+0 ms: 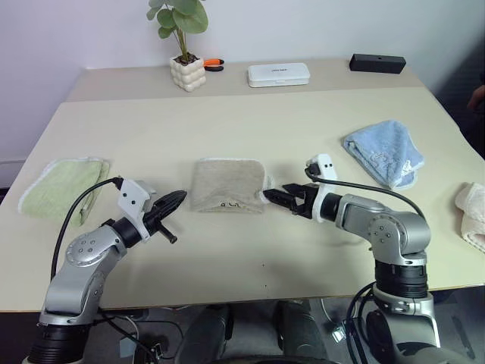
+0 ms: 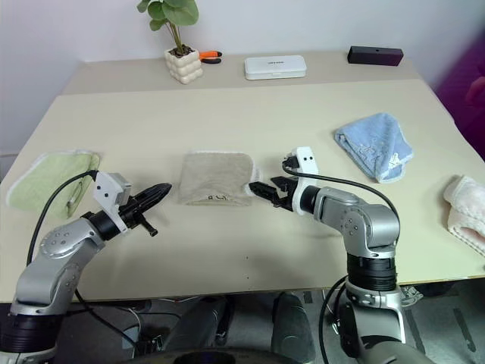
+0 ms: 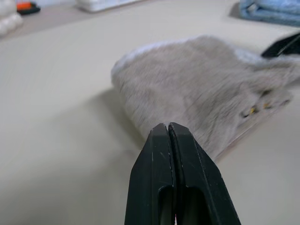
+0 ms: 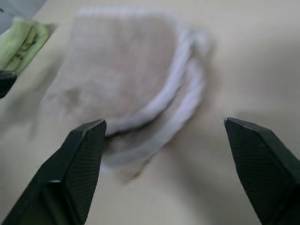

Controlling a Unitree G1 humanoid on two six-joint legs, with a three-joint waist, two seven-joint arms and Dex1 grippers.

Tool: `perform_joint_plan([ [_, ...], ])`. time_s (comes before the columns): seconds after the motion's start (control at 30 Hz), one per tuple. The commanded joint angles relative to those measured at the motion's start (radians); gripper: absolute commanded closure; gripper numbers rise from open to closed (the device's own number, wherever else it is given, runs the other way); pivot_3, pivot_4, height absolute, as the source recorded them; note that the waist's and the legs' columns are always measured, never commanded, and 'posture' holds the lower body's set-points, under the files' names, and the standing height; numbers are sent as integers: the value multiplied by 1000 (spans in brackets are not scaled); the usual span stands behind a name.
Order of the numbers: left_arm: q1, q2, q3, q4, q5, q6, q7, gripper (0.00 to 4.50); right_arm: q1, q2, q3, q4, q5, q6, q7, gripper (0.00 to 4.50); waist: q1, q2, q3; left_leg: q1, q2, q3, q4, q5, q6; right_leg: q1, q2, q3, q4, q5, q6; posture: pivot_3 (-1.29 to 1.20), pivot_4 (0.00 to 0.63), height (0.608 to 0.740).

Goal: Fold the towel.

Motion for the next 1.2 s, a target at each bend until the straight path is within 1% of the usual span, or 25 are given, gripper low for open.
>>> perform_joint_plan([
  [0.03, 6, -17, -7, -71, -22, 8, 2, 4500, -39, 94, -64, 27, 43, 53, -81, 298, -2, 0, 0, 0, 0, 0, 0, 0, 0, 0, 0, 0, 0, 0, 0, 0, 150, 740],
  [0.1, 6, -25, -9, -81, -23, 16, 3, 4500, -50, 121, -77, 41, 46, 67, -104, 298, -3, 0, 0, 0, 0, 1, 0, 0, 0, -1, 0, 0, 1, 0, 0, 0, 150, 740],
  [0.17, 6, -28, -7, -84, -21, 21, 3, 4500, -53, 126, -83, 40, 50, 75, -115, 298, -4, 0, 0, 0, 1, 1, -1, 0, 0, -1, 0, 0, 1, 0, 0, 0, 150, 740],
  [0.27, 4, -40, -24, -92, -13, 29, 16, 4500, -89, 203, -55, 105, 52, 59, -140, 298, -6, 0, 0, 0, 1, 2, 0, 0, 0, -1, 0, 0, 1, 0, 0, 0, 150, 740],
  [0.37, 5, -42, -29, -97, -9, 31, 21, 4500, -105, 230, -33, 146, 40, 39, -147, 298, -20, 0, 0, 1, 2, 3, -1, 0, 0, -2, 2, 0, 2, 1, -1, 0, 150, 740],
  [0.4, 7, -42, -29, -99, -8, 33, 22, 4500, -110, 235, -32, 156, 40, 34, -148, 810, -23, 0, 0, 1, 2, 3, -1, 0, 0, -2, 2, 0, 2, 1, -1, 0, 150, 740],
  [0.43, 8, -42, -29, -100, -8, 34, 23, 4500, -114, 238, -31, 164, 41, 29, -149, 1082, -24, 0, 0, 1, 2, 3, -1, 0, 0, -2, 2, 0, 2, 1, -1, 0, 150, 740],
  [0.63, 16, -44, -28, -107, -2, 35, 27, 4500, -128, 261, -69, 156, 75, 30, -166, 4161, -27, 1, 0, 0, 2, 5, -1, 0, 0, -3, 2, 3, 2, 1, -1, 0, 150, 740],
  [0.67, 16, -45, -31, -108, 0, 34, 27, 4500, -130, 264, -81, 151, 83, 31, -171, 4463, -27, 1, 0, 0, 3, 5, -1, 0, 0, -4, 2, 3, 2, 1, -1, 0, 150, 740],
  [0.7, 15, -46, -32, -108, 1, 34, 28, 4500, -132, 266, -89, 147, 89, 32, -175, 4463, -27, 1, 0, 0, 3, 6, -1, 0, 0, -4, 2, 3, 2, 1, -1, 0, 150, 740],
  [0.77, 8, -51, -37, -106, 4, 34, 31, 4500, -151, 251, -122, 101, 108, -26, -165, 4463, -26, 1, 0, 0, 3, 6, -1, 0, 0, -4, 2, 3, 2, 1, -1, 0, 150, 740],
  [0.9, 2, -56, -37, -102, 4, 33, 33, 4500, -234, 153, -278, 79, 135, -158, -204, 4463, -22, 1, 0, 0, 3, 8, -1, 0, 0, -4, 2, 4, 2, 1, 0, 0, 150, 740],
  [1.0, -9, -61, -44, -87, 7, 27, 32, 4500, -300, 45, -392, 133, 142, -239, -251, 4463, -21, 1, 0, 0, 2, 8, -1, 0, 0, -4, 2, 4, 1, 1, 0, 0, 150, 740],
  [1.07, -33, -71, -64, -68, 12, 22, 27, 4500, -353, -45, -477, 213, 129, -301, -300, 4463, -22, 1, 0, 0, 3, 9, -1, 0, 0, -4, 2, 4, 1, 1, 0, 0, 150, 740],
  [1.13, -55, -82, -82, -52, 15, 19, 23, 4500, -371, -101, -530, 281, 126, -346, -337, 4463, -22, 1, 0, 0, 3, 10, -1, 0, 0, -4, 2, 5, 1, 1, 0, 0, 150, 740],
  [1.2, -76, -91, -99, -37, 23, 16, 21, 4500, -358, -140, -587, 349, 127, -355, -396, 4463, -24, 1, 0, 0, 3, 11, -1, 0, 0, -4, 2, 5, 1, 1, 0, 0, 150, 740],
])
